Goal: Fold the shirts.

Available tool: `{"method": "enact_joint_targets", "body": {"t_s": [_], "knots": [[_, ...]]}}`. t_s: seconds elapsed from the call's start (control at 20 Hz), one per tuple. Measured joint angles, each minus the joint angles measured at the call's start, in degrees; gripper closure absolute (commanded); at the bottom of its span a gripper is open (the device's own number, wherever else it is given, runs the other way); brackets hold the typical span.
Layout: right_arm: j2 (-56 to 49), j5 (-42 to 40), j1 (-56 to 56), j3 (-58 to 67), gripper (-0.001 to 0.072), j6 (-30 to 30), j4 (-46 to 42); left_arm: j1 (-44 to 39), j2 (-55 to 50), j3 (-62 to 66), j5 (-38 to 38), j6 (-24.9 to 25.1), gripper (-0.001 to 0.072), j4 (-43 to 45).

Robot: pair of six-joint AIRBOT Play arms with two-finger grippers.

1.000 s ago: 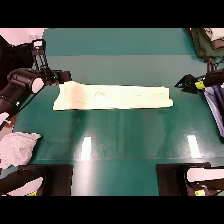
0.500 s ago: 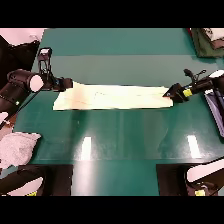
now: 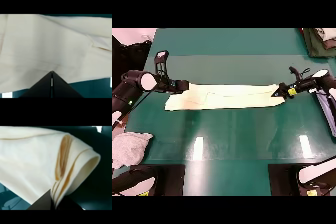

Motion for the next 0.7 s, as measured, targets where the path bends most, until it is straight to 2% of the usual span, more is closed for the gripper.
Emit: {"method": "enact_joint_targets", "body": {"t_s": [0.15,0.3,0.45,0.7], "knots": [[5.53,-0.35,0.15,0.07,0.0696,-0.63,2.38,-1.86,-3.41,1.6,1.11,3.85,0.0678,-6.49],[11.34,-0.76,0.46,0.13,0.0696,-1.11,8.79,-5.68,-10.05,7.1,1.53,5.9,0.0678,-9.49],[16.06,-0.83,2.25,1.88,0.0696,-1.38,15.02,-9.68,-19.32,15.69,1.14,6.91,0.0678,-11.15],[18.86,-0.57,8.76,10.21,0.0696,-0.07,18.45,-13.73,-31.76,27.5,-0.39,7.52,0.0678,-13.07]]}}
